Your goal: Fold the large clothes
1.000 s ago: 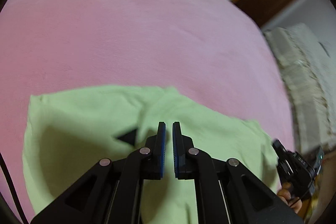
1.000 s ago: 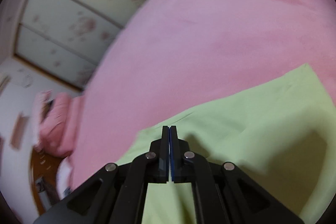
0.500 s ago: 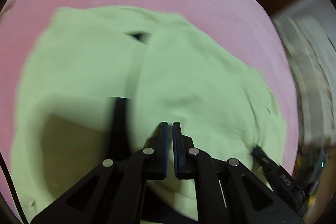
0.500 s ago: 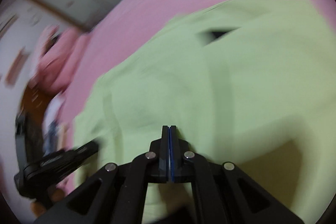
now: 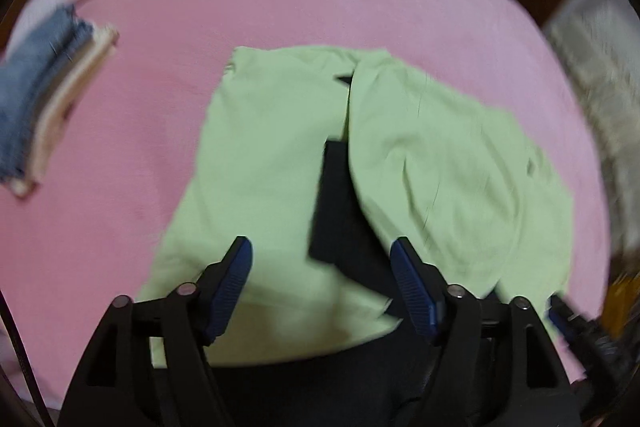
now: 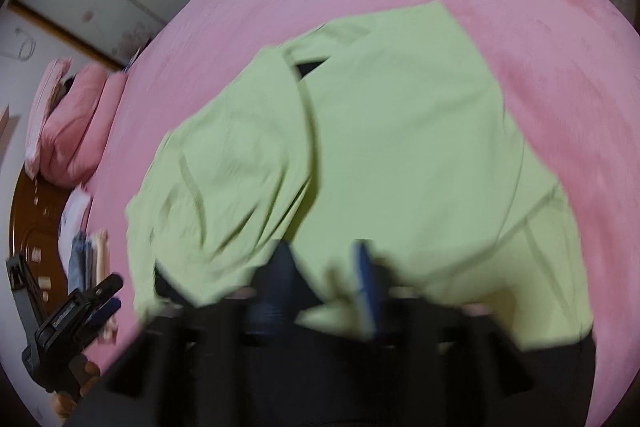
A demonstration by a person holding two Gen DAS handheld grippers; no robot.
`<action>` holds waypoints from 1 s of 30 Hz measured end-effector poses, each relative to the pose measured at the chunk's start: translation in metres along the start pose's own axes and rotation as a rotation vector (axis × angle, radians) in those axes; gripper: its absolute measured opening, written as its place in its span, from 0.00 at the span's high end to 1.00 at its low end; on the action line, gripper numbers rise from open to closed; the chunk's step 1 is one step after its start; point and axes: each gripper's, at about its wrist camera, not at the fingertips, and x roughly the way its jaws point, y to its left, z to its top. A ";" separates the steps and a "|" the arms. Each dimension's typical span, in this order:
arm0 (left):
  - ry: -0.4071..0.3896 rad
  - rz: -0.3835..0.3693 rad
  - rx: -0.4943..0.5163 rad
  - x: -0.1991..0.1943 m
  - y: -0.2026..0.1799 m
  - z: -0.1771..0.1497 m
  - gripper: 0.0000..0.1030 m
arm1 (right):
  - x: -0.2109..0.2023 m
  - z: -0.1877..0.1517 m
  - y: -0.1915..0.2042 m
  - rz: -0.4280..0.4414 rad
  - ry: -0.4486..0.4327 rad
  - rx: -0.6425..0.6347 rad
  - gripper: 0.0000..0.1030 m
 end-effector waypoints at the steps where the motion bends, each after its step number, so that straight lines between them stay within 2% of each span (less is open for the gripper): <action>1: 0.014 0.010 0.033 -0.005 -0.001 -0.007 0.21 | -0.003 -0.009 0.010 0.003 0.011 -0.020 0.28; 3: 0.037 0.006 0.093 -0.017 0.010 -0.014 0.18 | -0.005 -0.026 0.027 -0.006 0.035 -0.063 0.23; 6: 0.069 0.018 0.196 -0.030 0.007 -0.035 0.18 | -0.012 -0.050 0.045 -0.020 0.072 -0.104 0.23; 11: 0.083 0.058 0.308 -0.050 0.002 -0.071 0.17 | -0.026 -0.082 0.060 -0.036 0.054 -0.115 0.23; 17: 0.091 0.041 0.319 -0.072 -0.009 -0.110 0.16 | -0.047 -0.109 0.066 -0.066 0.073 -0.209 0.22; 22: 0.066 0.093 0.365 -0.093 -0.022 -0.142 0.16 | -0.074 -0.136 0.069 -0.114 0.056 -0.341 0.11; 30: 0.044 0.086 0.338 -0.144 -0.023 -0.185 0.16 | -0.128 -0.177 0.055 -0.102 0.035 -0.327 0.08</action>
